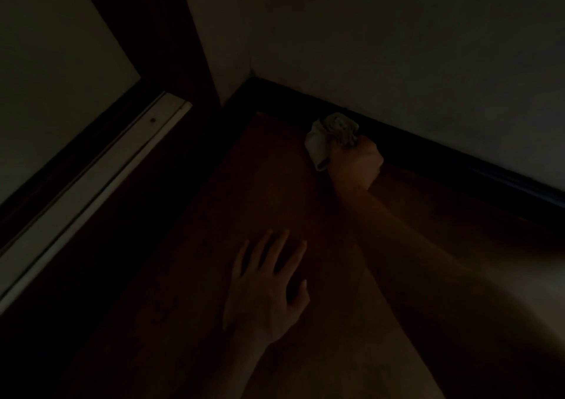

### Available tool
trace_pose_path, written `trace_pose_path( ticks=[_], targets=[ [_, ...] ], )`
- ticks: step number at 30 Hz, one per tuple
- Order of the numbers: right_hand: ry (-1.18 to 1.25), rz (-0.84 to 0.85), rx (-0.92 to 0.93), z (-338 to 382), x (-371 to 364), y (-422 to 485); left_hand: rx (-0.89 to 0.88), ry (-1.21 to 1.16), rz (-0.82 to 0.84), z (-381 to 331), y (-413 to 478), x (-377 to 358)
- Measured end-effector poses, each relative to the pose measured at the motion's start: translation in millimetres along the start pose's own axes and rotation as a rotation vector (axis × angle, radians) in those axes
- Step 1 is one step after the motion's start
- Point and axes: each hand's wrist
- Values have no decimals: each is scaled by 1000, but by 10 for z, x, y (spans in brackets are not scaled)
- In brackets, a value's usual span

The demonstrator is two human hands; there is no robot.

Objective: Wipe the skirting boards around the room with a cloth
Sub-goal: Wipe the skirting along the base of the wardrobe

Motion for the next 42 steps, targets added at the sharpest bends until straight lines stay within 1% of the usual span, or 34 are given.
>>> trace_pose_path(
  ticks=[2,6,8,15,18,21,25,27,31,36,41,42],
  targets=[
    [18,-15,9,8,-11,-23,-4,-14,-9,8,2,-2],
    [9,78,48,191,-123,-72,-9,-14,-13,21,9,-36],
    [16,91,44,153,-55,-41,-2,-18,-28,10,-1,-21],
    [-37,-72,-23,-368,591,160,-10,20,-26,-8,1,-22],
    [-20,-102,-51,-475,755,140,-4,50,2,-20,-6,-20],
    [-16,-67,-19,-383,726,91,1,82,30,-25,11,-30],
    [-49,73,23,-98,495,59,-12,94,48,-26,42,-16],
    [-41,62,-4,-119,500,53,-14,94,44,-32,35,1],
    [-23,-26,-34,-299,581,100,-20,111,43,-56,18,-2],
    [-33,62,-16,-246,506,137,-11,136,110,-79,37,18],
    [-103,1,-95,-433,837,175,-6,126,155,-190,32,215],
    [-121,13,-96,-407,871,175,-16,118,160,-212,36,257]
  ],
)
Point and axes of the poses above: each hand's wrist, its own y-axis towards the middle knuckle, its own x-axis out of the back of the hand, z = x × y, and after that the axes turned 11 degrees about -x, right-handed
